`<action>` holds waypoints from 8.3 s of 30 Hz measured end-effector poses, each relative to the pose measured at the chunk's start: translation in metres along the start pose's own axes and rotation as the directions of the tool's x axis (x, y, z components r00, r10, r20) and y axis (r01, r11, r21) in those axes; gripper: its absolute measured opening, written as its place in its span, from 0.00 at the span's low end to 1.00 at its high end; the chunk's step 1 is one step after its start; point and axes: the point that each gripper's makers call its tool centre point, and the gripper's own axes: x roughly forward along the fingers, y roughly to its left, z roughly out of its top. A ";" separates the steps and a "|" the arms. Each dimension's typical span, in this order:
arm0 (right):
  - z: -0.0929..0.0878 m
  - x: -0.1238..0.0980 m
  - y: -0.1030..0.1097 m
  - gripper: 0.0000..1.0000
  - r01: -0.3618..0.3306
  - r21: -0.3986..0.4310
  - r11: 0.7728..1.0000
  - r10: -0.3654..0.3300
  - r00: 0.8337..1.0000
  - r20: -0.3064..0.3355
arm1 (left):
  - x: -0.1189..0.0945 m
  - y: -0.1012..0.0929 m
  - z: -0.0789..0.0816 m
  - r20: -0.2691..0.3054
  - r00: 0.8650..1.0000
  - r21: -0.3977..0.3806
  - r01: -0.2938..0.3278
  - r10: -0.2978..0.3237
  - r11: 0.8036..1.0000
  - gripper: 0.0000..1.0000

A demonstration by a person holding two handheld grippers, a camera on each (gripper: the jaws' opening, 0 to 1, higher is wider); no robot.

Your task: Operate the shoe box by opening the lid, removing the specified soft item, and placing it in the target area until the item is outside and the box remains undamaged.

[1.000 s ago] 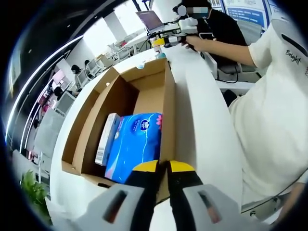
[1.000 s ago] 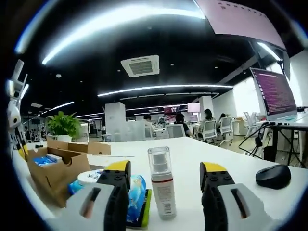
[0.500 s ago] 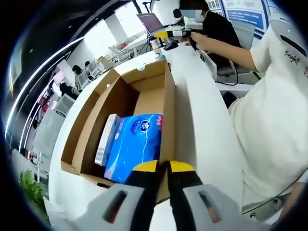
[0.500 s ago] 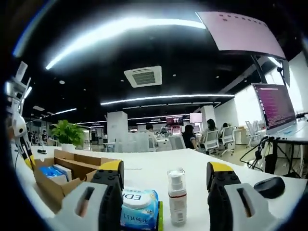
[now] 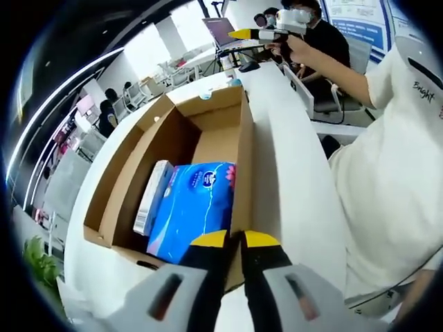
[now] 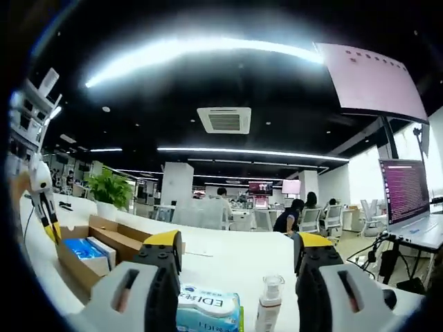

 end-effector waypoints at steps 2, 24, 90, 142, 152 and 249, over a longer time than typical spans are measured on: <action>0.002 0.002 0.008 0.65 -0.035 -0.005 0.999 0.035 0.999 -0.003 | 0.000 0.000 0.000 0.006 1.000 0.002 -0.004 0.004 1.000 0.07; 0.006 0.018 0.087 0.58 -0.346 -0.044 0.937 0.342 0.937 -0.076 | 0.008 0.002 -0.012 -0.048 0.999 -0.011 -0.019 0.018 1.000 0.10; -0.023 0.061 0.285 0.46 -0.957 -0.075 0.279 0.816 0.278 -0.506 | 0.008 -0.005 -0.012 -0.066 0.991 -0.022 0.119 -0.120 0.993 0.02; -0.158 0.026 0.377 0.67 -0.992 0.129 -0.004 0.522 -0.112 -0.845 | 0.009 -0.006 -0.010 -0.059 0.992 0.022 0.116 -0.114 0.993 0.03; -0.157 0.026 0.378 0.61 -0.990 0.138 -0.028 0.500 -0.133 -0.856 | 0.009 -0.005 -0.011 -0.059 0.992 0.017 0.114 -0.113 0.993 0.03; -0.202 0.019 0.268 0.82 -0.972 0.231 -0.051 0.106 -0.235 -0.966 | 0.009 -0.004 -0.011 -0.057 0.995 0.037 0.087 -0.085 0.996 0.05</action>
